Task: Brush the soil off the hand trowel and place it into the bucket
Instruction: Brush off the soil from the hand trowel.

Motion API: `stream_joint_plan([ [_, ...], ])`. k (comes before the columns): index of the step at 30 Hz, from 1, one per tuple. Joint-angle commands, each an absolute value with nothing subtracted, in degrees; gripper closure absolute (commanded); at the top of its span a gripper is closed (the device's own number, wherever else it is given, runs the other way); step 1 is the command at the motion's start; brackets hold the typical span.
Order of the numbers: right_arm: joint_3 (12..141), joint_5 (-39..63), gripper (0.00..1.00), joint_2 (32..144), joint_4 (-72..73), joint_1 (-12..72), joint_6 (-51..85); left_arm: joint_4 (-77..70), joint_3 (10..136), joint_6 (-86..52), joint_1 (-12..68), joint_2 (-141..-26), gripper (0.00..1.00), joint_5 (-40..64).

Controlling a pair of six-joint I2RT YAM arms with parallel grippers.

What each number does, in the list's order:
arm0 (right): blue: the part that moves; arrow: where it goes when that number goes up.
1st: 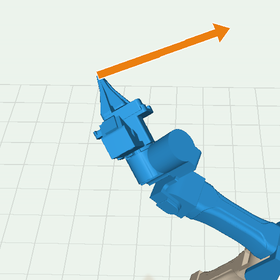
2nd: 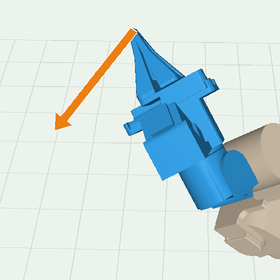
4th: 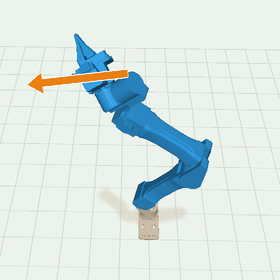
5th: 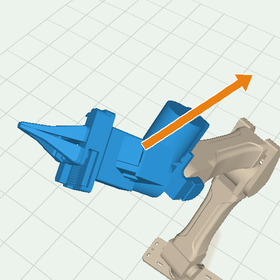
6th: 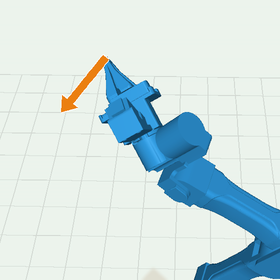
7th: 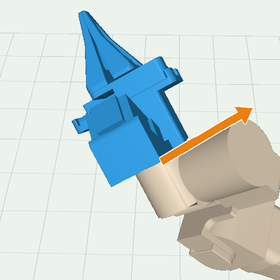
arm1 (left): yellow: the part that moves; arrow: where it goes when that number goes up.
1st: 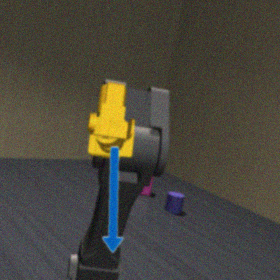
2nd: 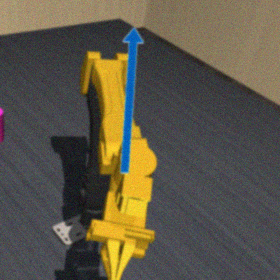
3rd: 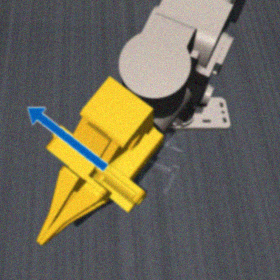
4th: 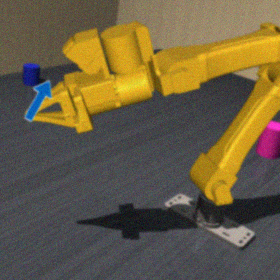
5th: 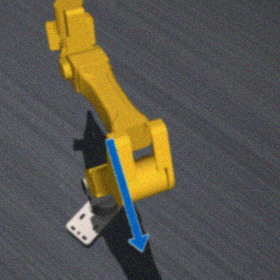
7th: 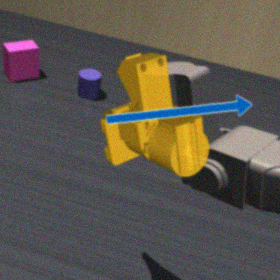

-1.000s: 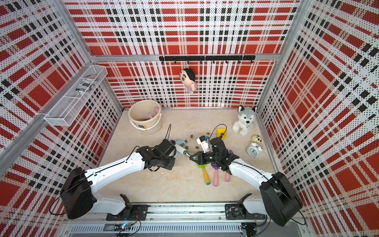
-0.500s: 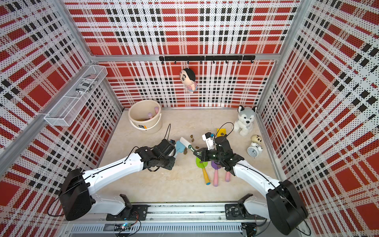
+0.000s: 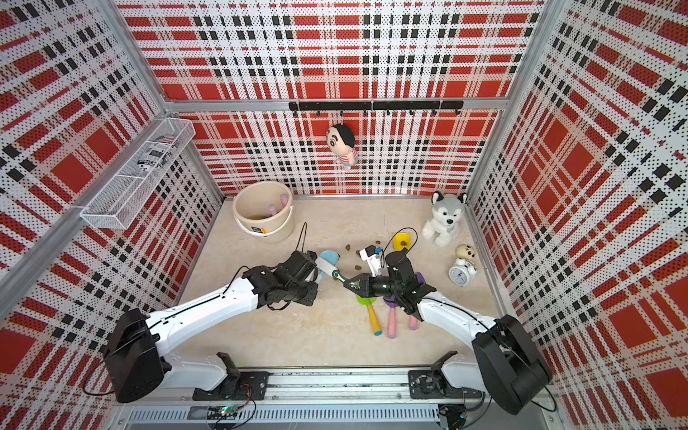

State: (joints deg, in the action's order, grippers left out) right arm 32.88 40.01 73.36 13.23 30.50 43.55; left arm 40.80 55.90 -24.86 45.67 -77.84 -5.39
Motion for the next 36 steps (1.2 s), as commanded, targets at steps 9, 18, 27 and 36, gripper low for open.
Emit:
stream_joint_plan([
  [9,34.0,34.6,1.00,65.7,8.7,24.2,40.1,38.0,55.3,-25.4,44.7,-74.2,1.00,-4.3],
  [18,27.5,4.2,1.00,51.6,8.0,24.7,24.0,39.7,58.1,-21.8,38.5,-68.4,1.00,3.5],
  [27,31.7,-9.1,1.00,61.0,4.6,45.6,1.6,45.6,60.5,-16.9,33.2,-69.8,1.00,12.9],
  [36,38.3,-19.9,1.00,69.8,-1.9,58.6,-17.6,50.0,62.7,-14.1,33.2,-71.0,1.00,11.2],
])
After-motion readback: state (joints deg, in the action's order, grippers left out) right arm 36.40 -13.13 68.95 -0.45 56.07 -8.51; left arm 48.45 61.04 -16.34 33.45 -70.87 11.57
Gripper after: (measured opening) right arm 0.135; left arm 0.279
